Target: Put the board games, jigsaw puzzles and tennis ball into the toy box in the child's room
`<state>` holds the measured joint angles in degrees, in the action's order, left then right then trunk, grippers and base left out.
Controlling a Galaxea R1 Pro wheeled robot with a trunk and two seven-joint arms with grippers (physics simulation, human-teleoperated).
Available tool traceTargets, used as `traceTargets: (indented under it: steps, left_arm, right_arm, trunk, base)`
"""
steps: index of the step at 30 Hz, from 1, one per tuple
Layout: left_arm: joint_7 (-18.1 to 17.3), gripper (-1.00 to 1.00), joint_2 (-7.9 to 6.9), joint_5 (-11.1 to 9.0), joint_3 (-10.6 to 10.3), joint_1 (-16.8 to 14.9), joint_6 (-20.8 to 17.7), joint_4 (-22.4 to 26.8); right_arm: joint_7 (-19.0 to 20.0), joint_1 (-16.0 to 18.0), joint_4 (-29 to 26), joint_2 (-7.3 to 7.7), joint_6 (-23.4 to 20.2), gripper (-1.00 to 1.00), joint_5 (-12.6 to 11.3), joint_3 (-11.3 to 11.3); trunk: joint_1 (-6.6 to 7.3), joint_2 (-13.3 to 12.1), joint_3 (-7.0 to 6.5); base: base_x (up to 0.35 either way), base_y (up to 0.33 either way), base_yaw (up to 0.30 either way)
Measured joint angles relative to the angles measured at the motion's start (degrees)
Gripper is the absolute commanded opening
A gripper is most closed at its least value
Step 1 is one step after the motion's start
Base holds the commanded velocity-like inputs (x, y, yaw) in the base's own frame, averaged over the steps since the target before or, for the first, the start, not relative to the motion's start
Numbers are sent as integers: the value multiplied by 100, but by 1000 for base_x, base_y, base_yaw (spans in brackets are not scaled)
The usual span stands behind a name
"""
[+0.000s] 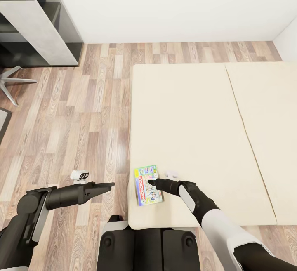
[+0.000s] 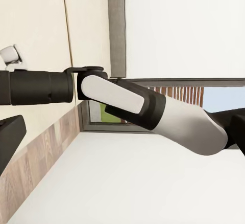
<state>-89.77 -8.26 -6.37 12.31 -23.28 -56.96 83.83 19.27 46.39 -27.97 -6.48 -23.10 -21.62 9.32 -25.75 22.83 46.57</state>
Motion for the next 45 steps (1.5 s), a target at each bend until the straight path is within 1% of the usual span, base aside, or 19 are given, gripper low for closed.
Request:
traceTargets:
  steps: [24,39,45]
  left_arm:
    - [0,100,-12,0,9,0,0,0]
    - [0,100,-33,0,7,0,0,-2]
    - [0,100,-34,0,9,0,1,-1]
  right_arm:
    - [7,0,-18,-4,0,100,-6,6]
    - [20,0,-18,-12,-3,100,-7,6]
    - [134,0,-24,-16,0,100,-6,6]
  trunk:
    - [0,0,197]
    - [0,0,227]
    - [0,0,227]
  base:
    - [0,0,0]
    - [0,0,0]
    - [0,0,0]
